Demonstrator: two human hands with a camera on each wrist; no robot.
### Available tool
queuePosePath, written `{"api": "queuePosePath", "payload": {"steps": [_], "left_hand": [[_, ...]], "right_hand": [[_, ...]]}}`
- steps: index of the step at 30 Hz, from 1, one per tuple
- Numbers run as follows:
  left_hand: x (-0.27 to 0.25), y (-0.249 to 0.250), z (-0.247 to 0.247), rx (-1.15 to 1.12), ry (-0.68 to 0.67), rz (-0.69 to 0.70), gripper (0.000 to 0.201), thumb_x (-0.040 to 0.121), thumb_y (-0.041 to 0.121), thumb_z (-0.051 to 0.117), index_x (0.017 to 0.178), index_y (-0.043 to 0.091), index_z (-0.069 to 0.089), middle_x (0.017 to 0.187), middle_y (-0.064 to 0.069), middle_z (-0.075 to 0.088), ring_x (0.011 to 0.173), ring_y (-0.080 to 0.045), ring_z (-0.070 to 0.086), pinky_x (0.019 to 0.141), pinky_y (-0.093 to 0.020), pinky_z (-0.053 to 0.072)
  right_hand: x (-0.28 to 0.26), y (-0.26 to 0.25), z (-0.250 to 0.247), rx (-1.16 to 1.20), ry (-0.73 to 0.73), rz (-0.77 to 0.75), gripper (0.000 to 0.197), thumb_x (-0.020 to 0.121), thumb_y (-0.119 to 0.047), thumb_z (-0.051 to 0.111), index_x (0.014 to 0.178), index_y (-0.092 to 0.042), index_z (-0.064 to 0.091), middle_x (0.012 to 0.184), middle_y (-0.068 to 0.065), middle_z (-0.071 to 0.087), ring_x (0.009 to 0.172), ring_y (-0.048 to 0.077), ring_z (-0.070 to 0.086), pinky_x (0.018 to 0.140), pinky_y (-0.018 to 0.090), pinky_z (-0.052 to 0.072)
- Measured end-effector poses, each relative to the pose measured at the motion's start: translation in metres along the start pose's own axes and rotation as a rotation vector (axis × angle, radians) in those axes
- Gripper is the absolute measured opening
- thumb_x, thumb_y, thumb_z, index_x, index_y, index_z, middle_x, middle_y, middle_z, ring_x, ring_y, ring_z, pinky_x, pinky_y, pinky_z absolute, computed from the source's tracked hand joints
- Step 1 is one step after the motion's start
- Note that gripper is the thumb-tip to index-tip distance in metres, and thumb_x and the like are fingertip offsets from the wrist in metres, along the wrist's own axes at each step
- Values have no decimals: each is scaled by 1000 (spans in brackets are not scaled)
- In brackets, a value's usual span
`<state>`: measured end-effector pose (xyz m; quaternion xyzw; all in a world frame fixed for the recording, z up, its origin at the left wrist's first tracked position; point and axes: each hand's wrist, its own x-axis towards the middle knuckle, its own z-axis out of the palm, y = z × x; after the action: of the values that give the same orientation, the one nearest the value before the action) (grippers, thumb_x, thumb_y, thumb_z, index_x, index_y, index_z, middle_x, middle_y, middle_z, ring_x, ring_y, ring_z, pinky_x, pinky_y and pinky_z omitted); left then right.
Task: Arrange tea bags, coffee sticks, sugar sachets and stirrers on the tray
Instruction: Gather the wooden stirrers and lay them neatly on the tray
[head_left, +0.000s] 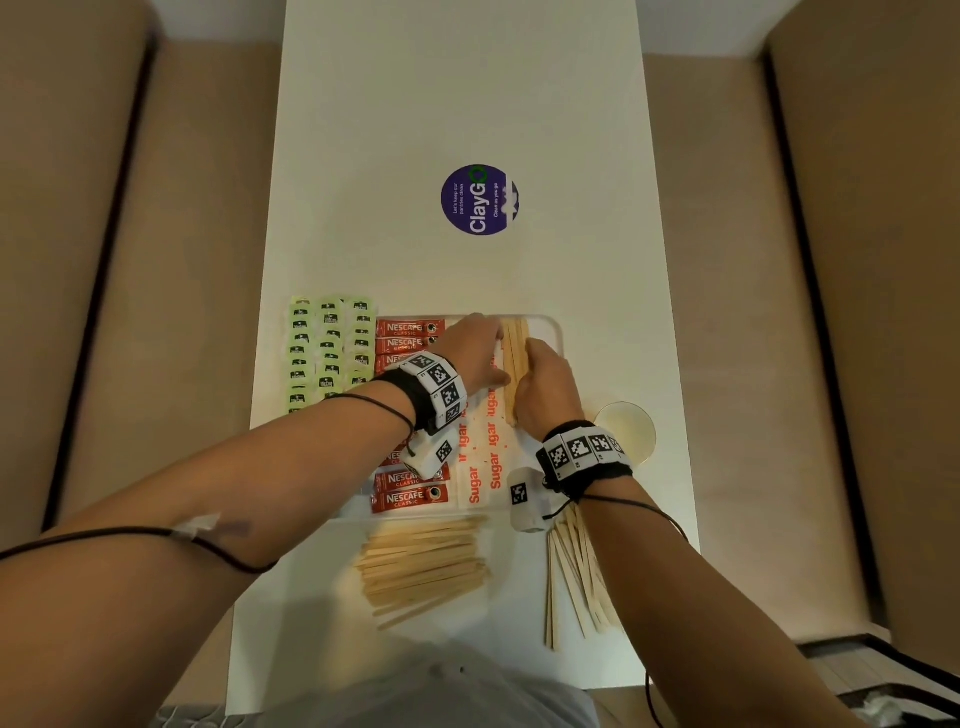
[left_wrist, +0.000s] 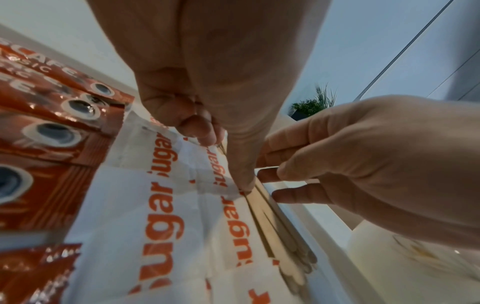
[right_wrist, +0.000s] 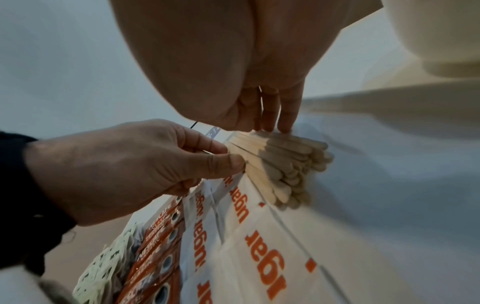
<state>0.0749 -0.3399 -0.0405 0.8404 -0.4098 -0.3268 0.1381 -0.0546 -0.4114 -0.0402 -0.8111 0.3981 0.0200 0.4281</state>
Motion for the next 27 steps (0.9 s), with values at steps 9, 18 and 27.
{"api": "queuePosePath", "payload": {"steps": [9,18,27], "left_hand": [[-2,-1,-1,1,-12,-3,51,82,35,81,124,18,57,107,3,55,92,-16,60,75,-26,47],[-1,-3,3,14,-67,-10,67,81,39,81,136,14,51,119,-2,55,100,-20,60,83,-32,50],[-4,-5,4,52,-56,-11,49,84,37,78,120,13,54,104,2,50,86,-16,54,70,-27,45]], "right_hand": [[-26,-7,-21,-69,-42,20,32,100,-1,40,117,-9,66,110,4,68,98,21,65,80,25,50],[-95,32,-3,-432,-350,-69,42,98,2,48,136,-11,61,134,5,60,121,23,55,104,31,48],[-73,34,10,-404,-263,-223,31,99,-7,55,129,-9,63,132,8,61,118,26,56,96,35,54]]}}
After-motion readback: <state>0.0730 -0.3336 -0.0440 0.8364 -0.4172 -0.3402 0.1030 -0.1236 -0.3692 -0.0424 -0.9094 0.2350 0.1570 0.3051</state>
